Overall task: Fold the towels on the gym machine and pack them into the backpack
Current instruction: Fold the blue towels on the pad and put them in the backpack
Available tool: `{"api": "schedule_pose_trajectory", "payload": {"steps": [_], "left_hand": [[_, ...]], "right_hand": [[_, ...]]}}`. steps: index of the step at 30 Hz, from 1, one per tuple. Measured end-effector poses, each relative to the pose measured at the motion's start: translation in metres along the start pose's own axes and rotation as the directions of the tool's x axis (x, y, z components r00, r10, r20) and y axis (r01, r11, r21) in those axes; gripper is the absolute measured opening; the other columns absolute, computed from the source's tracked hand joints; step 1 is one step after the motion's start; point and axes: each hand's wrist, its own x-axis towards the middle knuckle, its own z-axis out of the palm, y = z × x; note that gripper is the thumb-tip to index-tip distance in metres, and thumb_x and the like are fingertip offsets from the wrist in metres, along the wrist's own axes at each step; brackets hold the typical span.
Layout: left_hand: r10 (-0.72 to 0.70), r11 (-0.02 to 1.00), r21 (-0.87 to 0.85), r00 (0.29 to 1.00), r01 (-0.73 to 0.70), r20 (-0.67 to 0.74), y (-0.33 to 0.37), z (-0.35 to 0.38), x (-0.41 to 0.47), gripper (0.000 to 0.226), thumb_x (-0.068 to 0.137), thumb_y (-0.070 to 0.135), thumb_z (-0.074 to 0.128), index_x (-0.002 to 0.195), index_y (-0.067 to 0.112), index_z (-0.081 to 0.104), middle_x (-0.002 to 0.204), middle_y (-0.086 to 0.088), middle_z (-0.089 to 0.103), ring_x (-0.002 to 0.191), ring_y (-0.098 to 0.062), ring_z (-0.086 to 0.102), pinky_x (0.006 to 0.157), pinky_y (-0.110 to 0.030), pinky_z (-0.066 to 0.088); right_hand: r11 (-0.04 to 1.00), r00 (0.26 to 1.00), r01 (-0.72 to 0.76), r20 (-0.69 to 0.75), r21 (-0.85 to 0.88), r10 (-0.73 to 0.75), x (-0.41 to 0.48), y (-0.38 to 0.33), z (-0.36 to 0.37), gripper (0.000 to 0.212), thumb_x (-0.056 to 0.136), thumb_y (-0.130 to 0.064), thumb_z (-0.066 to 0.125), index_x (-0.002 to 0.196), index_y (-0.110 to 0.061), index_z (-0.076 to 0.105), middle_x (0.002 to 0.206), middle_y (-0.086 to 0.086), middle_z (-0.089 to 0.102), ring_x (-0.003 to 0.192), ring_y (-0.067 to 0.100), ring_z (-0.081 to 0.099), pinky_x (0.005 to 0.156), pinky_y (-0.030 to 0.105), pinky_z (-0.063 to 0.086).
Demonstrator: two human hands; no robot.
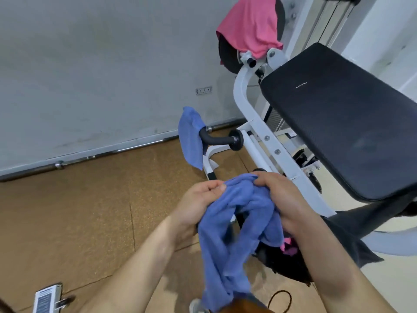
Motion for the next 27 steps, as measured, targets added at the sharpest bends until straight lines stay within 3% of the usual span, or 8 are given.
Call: {"api": "schedule_pose_trajectory", "payload": {"steps": [3, 6, 9, 13, 18, 21, 25, 27], "left_hand": [[-0.108, 0.994, 0.022, 0.989, 0.107, 0.097, 0.041, -0.025, -0.005, 0.036, 0.086, 0.036, 0.062, 0.094, 0.003, 0.073, 0.09, -0.008, 0.071, 0.08, -0.016, 0.067, 0.068, -0.023, 0.054], [-0.146, 0.982, 0.147, 0.975, 0.122, 0.169, 0.067, -0.065, 0.0, 0.023, 0.082, 0.03, 0.069, 0.089, 0.009, 0.075, 0.085, -0.005, 0.074, 0.072, -0.012, 0.07, 0.061, -0.021, 0.054], [-0.175, 0.951, 0.283, 0.97, 0.123, 0.168, 0.085, -0.103, 0.013, 0.019, 0.084, 0.023, 0.067, 0.089, 0.005, 0.072, 0.08, -0.004, 0.072, 0.067, -0.011, 0.067, 0.059, -0.02, 0.052], [-0.128, 0.927, 0.369, 0.982, 0.069, 0.138, 0.113, -0.125, 0.046, 0.026, 0.089, 0.031, 0.062, 0.08, 0.007, 0.066, 0.067, 0.002, 0.063, 0.057, -0.005, 0.055, 0.054, -0.017, 0.043], [-0.041, 0.951, 0.309, 0.983, -0.016, 0.177, 0.157, -0.131, 0.11, 0.032, 0.096, 0.014, 0.051, 0.073, 0.015, 0.073, 0.061, 0.006, 0.061, 0.055, 0.0, 0.054, 0.056, -0.013, 0.043], [-0.052, 0.957, 0.289, 0.975, -0.013, 0.216, 0.174, -0.127, 0.152, 0.026, 0.09, 0.019, 0.059, 0.093, -0.006, 0.066, 0.073, -0.004, 0.065, 0.065, -0.006, 0.06, 0.062, -0.016, 0.048], [-0.044, 0.944, 0.324, 0.946, -0.067, 0.322, 0.194, -0.129, 0.199, 0.016, 0.081, 0.022, 0.071, 0.093, 0.013, 0.07, 0.081, -0.008, 0.069, 0.072, -0.015, 0.064, 0.067, -0.022, 0.052], [-0.113, 0.888, 0.453, 0.917, -0.079, 0.381, 0.2, -0.133, 0.22, 0.037, 0.065, 0.031, 0.083, 0.098, 0.019, 0.069, 0.088, -0.013, 0.068, 0.08, -0.023, 0.063, 0.072, -0.031, 0.053]], "right_hand": [[0.927, 0.931, -0.214, 0.353, 0.309, 0.097, 0.014, -0.029, 0.017, 0.031, 0.086, -0.02, 0.057, 0.112, -0.004, 0.057, 0.111, 0.021, 0.051, 0.107, 0.031, 0.049, 0.112, 0.043, 0.032], [0.949, 0.934, -0.211, 0.334, 0.233, 0.126, 0.04, -0.055, 0.029, 0.03, 0.09, -0.031, 0.06, 0.098, -0.004, 0.065, 0.093, 0.016, 0.059, 0.092, 0.028, 0.055, 0.091, 0.038, 0.049], [0.992, 0.976, 0.127, 0.18, 0.001, -0.125, 0.078, -0.08, 0.034, 0.046, 0.1, -0.033, 0.046, 0.067, -0.008, 0.067, 0.067, 0.008, 0.062, 0.062, 0.016, 0.058, 0.06, 0.026, 0.047], [0.813, 0.863, 0.469, 0.376, -0.345, -0.338, 0.12, -0.107, 0.03, 0.012, 0.083, -0.026, 0.07, 0.093, -0.022, 0.077, 0.096, -0.011, 0.075, 0.091, -0.002, 0.066, 0.078, 0.011, 0.047], [0.591, 0.838, 0.546, 0.385, -0.595, -0.387, 0.169, -0.125, 0.036, 0.022, 0.073, -0.05, 0.078, 0.083, -0.031, 0.073, 0.095, -0.012, 0.066, 0.096, 0.008, 0.063, 0.086, 0.027, 0.046], [0.696, 0.816, 0.559, 0.447, -0.451, -0.366, 0.187, -0.127, 0.061, 0.029, 0.075, -0.045, 0.073, 0.096, -0.026, 0.063, 0.094, -0.012, 0.065, 0.09, 0.008, 0.062, 0.08, 0.024, 0.048], [0.826, 0.868, 0.488, 0.26, -0.282, -0.423, 0.198, -0.141, 0.067, 0.01, 0.089, -0.021, 0.07, 0.084, -0.012, 0.071, 0.073, -0.008, 0.07, 0.069, 0.002, 0.062, 0.063, 0.017, 0.046], [0.89, 0.899, 0.431, 0.157, -0.148, -0.409, 0.199, -0.153, 0.054, 0.019, 0.089, -0.016, 0.067, 0.086, 0.002, 0.073, 0.078, 0.012, 0.073, 0.071, 0.011, 0.066, 0.064, 0.021, 0.049]]}}
